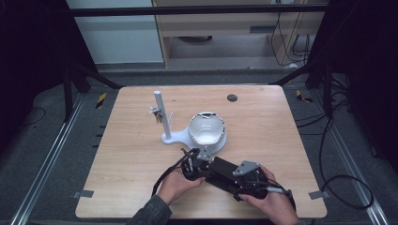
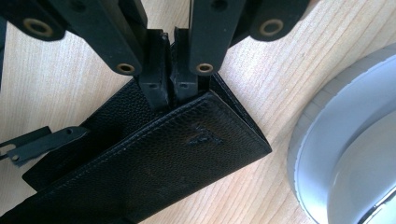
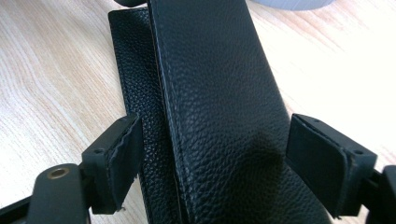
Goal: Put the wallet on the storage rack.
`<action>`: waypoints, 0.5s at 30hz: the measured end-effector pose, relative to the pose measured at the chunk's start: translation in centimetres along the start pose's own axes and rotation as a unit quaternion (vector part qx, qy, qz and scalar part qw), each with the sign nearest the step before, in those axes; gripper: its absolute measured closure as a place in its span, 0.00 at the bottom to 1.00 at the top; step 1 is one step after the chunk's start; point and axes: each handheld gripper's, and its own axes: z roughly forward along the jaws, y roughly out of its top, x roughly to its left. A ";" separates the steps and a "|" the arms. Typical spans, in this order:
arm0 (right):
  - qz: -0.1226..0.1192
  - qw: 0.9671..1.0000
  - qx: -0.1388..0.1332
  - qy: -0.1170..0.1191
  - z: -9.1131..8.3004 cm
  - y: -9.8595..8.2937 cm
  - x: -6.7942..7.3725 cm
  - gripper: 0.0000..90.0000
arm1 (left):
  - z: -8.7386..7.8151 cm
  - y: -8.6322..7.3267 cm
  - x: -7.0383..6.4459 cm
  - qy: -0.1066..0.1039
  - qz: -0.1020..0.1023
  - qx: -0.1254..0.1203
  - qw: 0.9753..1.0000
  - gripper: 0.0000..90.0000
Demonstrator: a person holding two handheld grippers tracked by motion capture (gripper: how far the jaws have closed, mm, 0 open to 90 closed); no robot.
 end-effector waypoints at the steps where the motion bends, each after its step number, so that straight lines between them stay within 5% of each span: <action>1: -0.005 1.000 0.000 0.000 -0.1 0.1 0.0 0.23 | -0.1 0.0 0.0 0.001 0.001 -0.001 1.000 0.96; 15: -0.013 1.000 0.019 -0.002 1.5 1.7 -0.3 0.30 | -0.7 1.0 0.3 0.006 -0.004 -0.010 1.000 0.96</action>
